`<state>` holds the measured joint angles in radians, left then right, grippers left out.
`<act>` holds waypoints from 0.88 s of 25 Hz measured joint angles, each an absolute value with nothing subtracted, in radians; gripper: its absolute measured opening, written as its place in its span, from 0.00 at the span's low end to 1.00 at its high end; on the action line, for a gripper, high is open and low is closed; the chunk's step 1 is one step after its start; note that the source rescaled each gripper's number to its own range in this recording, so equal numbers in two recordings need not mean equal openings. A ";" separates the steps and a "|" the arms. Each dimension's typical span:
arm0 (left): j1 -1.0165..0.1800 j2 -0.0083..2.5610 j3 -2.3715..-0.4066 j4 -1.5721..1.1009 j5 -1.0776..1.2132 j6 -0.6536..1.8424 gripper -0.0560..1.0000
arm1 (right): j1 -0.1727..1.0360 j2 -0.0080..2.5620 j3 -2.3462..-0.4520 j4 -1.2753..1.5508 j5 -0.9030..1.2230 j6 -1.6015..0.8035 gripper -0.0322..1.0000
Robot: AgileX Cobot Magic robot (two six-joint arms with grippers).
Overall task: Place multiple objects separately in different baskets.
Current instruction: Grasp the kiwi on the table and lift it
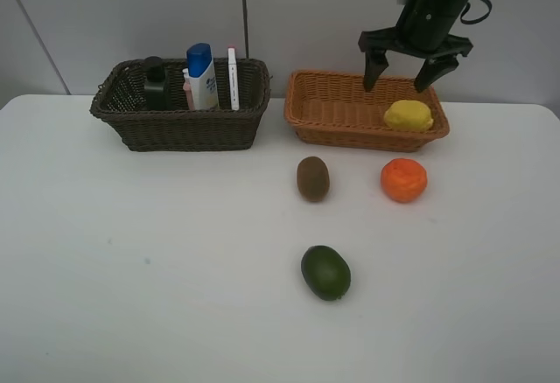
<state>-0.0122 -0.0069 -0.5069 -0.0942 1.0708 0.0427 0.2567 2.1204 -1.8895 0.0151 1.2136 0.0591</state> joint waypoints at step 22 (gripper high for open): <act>-0.012 -0.007 -0.507 -0.094 1.071 0.043 0.95 | 0.555 2.229 -1.654 0.007 1.026 0.171 0.96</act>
